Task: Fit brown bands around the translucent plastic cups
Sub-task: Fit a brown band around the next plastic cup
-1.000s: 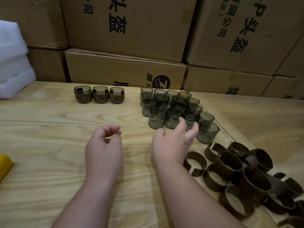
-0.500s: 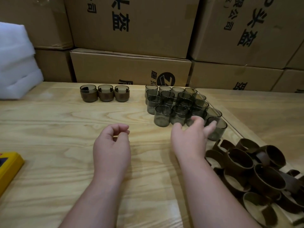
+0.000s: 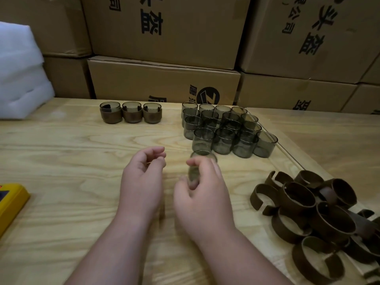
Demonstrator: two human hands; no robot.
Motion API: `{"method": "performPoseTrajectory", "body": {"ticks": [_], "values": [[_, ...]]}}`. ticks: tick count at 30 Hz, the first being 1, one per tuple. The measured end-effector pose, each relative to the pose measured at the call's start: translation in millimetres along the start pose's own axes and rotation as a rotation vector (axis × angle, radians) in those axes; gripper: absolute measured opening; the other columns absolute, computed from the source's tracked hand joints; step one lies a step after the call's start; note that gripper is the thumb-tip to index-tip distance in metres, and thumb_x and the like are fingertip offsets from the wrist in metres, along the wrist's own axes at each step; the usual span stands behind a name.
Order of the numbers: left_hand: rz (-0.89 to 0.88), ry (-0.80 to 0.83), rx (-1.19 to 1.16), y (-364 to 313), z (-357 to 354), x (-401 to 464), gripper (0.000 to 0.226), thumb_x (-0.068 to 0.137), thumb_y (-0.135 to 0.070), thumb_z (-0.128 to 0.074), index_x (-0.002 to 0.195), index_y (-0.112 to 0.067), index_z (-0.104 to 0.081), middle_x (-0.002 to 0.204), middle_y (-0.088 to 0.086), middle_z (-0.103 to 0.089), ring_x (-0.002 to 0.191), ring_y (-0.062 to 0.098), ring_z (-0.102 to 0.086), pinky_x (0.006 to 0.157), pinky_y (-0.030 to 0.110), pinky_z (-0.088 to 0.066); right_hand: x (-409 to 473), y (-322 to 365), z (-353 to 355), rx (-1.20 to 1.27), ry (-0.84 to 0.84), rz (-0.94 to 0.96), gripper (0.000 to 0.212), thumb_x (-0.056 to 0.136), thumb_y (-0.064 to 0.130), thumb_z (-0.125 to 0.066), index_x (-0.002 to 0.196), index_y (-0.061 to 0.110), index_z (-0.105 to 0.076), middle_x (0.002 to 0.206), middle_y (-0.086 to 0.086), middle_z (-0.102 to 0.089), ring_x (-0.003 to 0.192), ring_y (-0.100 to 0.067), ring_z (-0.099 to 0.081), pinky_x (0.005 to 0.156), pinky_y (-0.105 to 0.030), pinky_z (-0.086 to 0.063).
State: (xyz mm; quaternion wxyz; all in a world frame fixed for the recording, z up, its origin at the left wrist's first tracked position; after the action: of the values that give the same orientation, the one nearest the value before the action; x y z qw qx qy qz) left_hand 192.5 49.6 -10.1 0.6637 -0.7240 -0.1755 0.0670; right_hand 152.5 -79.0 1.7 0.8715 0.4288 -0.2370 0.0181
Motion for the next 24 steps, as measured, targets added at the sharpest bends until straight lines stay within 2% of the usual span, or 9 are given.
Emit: {"method": "performPoseTrajectory", "body": {"ticks": [4, 6, 8, 10, 13, 16, 19, 22, 24], "values": [[0.045, 0.067, -0.013, 2, -3, 0, 0.027, 0.098, -0.009, -0.061, 0.104, -0.033, -0.073, 0.110, -0.010, -0.074, 0.099, 0.002, -0.070, 0.084, 0.019, -0.054, 1, -13, 11, 0.019, -0.041, 0.048, 0.030, 0.081, 0.036, -0.058, 0.111, 0.036, -0.054, 0.110, 0.024, -0.046, 0.102, -0.004, -0.052, 0.085, -0.032, -0.051], [0.031, 0.085, 0.037, 3, -3, 0, 0.029, 0.097, -0.008, -0.063, 0.105, -0.034, -0.071, 0.112, -0.013, -0.073, 0.094, -0.007, -0.069, 0.078, 0.011, -0.053, 6, -23, 7, -0.029, 0.104, -0.067, 0.042, 0.079, 0.045, -0.061, 0.119, 0.042, -0.048, 0.117, 0.025, -0.044, 0.117, -0.006, -0.047, 0.102, -0.034, -0.045], [0.016, 0.106, 0.083, 3, -3, 0, 0.031, 0.096, -0.007, -0.065, 0.109, -0.034, -0.070, 0.112, -0.014, -0.073, 0.095, -0.010, -0.068, 0.088, 0.015, -0.054, 12, -26, -1, -0.068, 0.239, -0.126, 0.048, 0.076, 0.052, -0.062, 0.122, 0.045, -0.048, 0.112, 0.026, -0.052, 0.118, -0.005, -0.050, 0.108, -0.038, -0.043], [0.012, 0.109, 0.087, 3, -3, -1, 0.031, 0.095, -0.008, -0.067, 0.112, -0.033, -0.072, 0.111, -0.014, -0.074, 0.099, -0.009, -0.067, 0.094, 0.021, -0.053, 18, -23, -7, -0.083, 0.286, -0.104, 0.048, 0.074, 0.055, -0.063, 0.120, 0.047, -0.049, 0.103, 0.026, -0.057, 0.113, -0.006, -0.055, 0.106, -0.040, -0.045], [0.021, 0.117, 0.002, 3, -3, 2, 0.032, 0.097, -0.005, -0.063, 0.112, -0.031, -0.072, 0.114, -0.009, -0.074, 0.102, -0.003, -0.069, 0.078, 0.013, -0.054, 28, -23, -14, -0.103, 0.330, -0.092, 0.056, 0.071, 0.061, -0.067, 0.121, 0.045, -0.048, 0.104, 0.026, -0.058, 0.118, -0.010, -0.057, 0.107, -0.039, -0.045], [0.036, 0.164, -0.054, 4, -3, 2, 0.032, 0.098, -0.006, -0.063, 0.115, -0.031, -0.072, 0.117, -0.007, -0.074, 0.107, 0.004, -0.071, 0.077, 0.015, -0.055, 32, -28, -14, 0.121, 0.279, -0.180, 0.055, 0.071, 0.059, -0.076, 0.120, 0.045, -0.054, 0.111, 0.023, -0.067, 0.109, 0.002, -0.062, 0.099, -0.031, -0.052], [0.019, 0.188, -0.074, 3, -6, -3, 0.020, 0.093, -0.020, -0.072, 0.110, -0.030, -0.074, 0.111, -0.003, -0.077, 0.101, 0.011, -0.075, 0.082, 0.025, -0.060, 34, -30, -9, 0.404, 0.156, -0.219, 0.046, 0.078, 0.044, -0.085, 0.114, 0.040, -0.057, 0.107, 0.015, -0.069, 0.093, 0.008, -0.064, 0.078, -0.014, -0.053], [0.016, 0.198, -0.068, 0, -9, -6, 0.007, 0.094, -0.026, -0.074, 0.094, -0.031, -0.078, 0.099, 0.001, -0.079, 0.093, 0.017, -0.076, 0.087, 0.037, -0.061, 35, -30, -5, 0.557, 0.041, -0.205, 0.031, 0.087, 0.034, -0.081, 0.111, 0.030, -0.062, 0.104, 0.007, -0.071, 0.086, -0.001, -0.067, 0.075, -0.019, -0.055], [0.011, 0.209, -0.039, 1, -9, -7, 0.017, 0.097, -0.022, -0.068, 0.088, -0.030, -0.081, 0.091, 0.002, -0.080, 0.088, 0.020, -0.076, 0.086, 0.037, -0.061, 36, -29, -3, 0.604, -0.020, -0.220, 0.022, 0.091, 0.037, -0.073, 0.107, 0.026, -0.064, 0.102, 0.004, -0.071, 0.090, -0.011, -0.068, 0.081, -0.030, -0.057]]}}
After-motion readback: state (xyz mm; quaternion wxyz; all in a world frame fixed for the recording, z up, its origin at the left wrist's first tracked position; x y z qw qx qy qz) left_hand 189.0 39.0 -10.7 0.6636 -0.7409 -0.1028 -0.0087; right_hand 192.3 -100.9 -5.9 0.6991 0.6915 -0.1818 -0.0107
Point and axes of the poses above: each hand's wrist, its own x-axis towards the middle knuckle, its own z-axis out of the back of the hand, y = z × x, the point moved 3 cm from there along x, towards the middle knuckle
